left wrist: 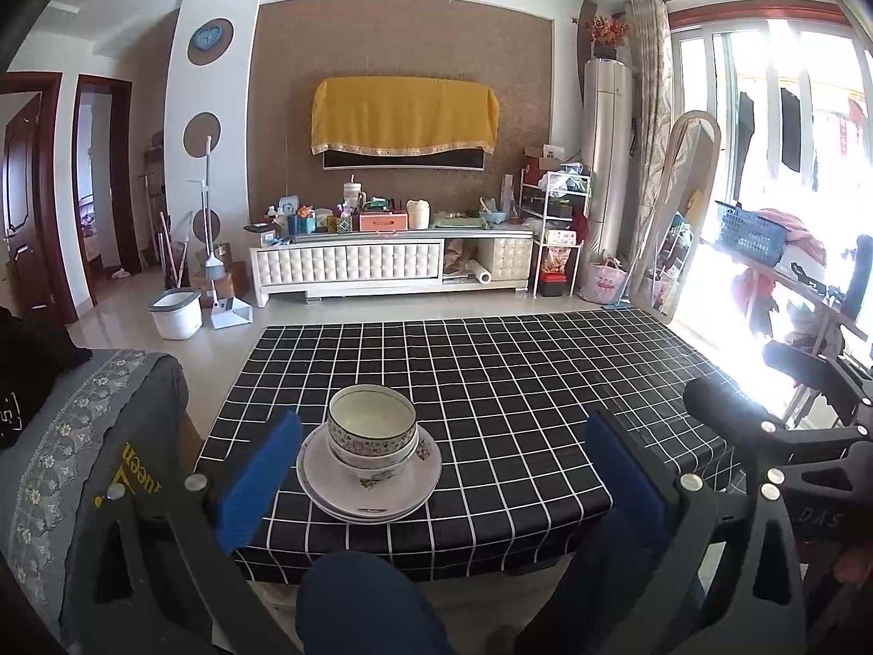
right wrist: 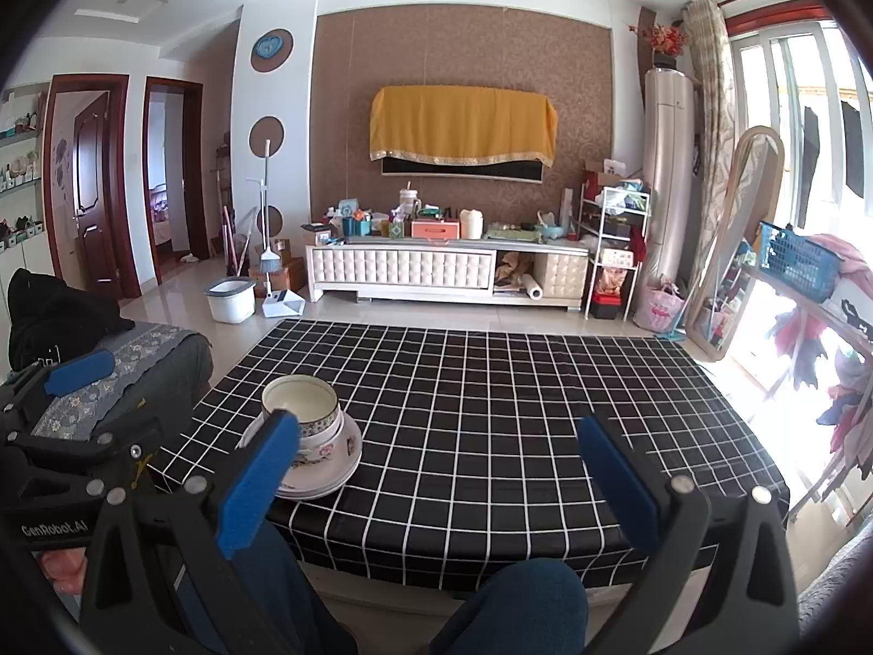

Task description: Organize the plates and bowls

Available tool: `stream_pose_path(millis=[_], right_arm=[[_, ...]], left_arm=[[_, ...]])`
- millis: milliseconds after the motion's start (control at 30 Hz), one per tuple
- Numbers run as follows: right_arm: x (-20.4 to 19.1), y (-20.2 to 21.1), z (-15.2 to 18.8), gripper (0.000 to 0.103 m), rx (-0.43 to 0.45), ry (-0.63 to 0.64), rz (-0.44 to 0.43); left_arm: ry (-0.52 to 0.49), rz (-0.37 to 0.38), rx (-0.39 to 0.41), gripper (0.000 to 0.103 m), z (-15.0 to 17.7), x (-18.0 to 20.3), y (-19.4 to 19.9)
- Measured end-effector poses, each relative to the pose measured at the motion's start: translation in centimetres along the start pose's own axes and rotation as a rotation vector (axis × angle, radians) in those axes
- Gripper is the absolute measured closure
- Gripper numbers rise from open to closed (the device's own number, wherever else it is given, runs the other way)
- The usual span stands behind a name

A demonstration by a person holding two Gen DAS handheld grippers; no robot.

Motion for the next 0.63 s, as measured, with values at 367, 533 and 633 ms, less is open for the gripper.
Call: stream_pose_path(millis=[367, 533, 633], right_arm=[[-0.02, -0.15, -0.08, 0.0, -0.007, 0.005, 0.003], [-0.02, -0.11, -0.08, 0.0, -0.006, 0.006, 0.003], [-0.01, -0.18, -0.18, 0.0, -0.01, 0.005, 0.005]], left_arm=[[0.006, -0.004, -0.012, 0.0, 0.2, -0.13, -0.14], [0.008, -0.004, -0.012, 0.0, 0.26, -0.16, -0.1], [0.006, 0.0, -0.014, 0.0, 0.31, -0.08, -0.1]])
Point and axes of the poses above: each gripper's, at about its wrist camera, not at the fingertips, and y roughly against the way its jaws point, x to its right, z to its underside, the point moved 2 cm from there along -y, roughly the way its jaws point, and after that the axes turned 5 degrees about x, right-handed, at the moved point
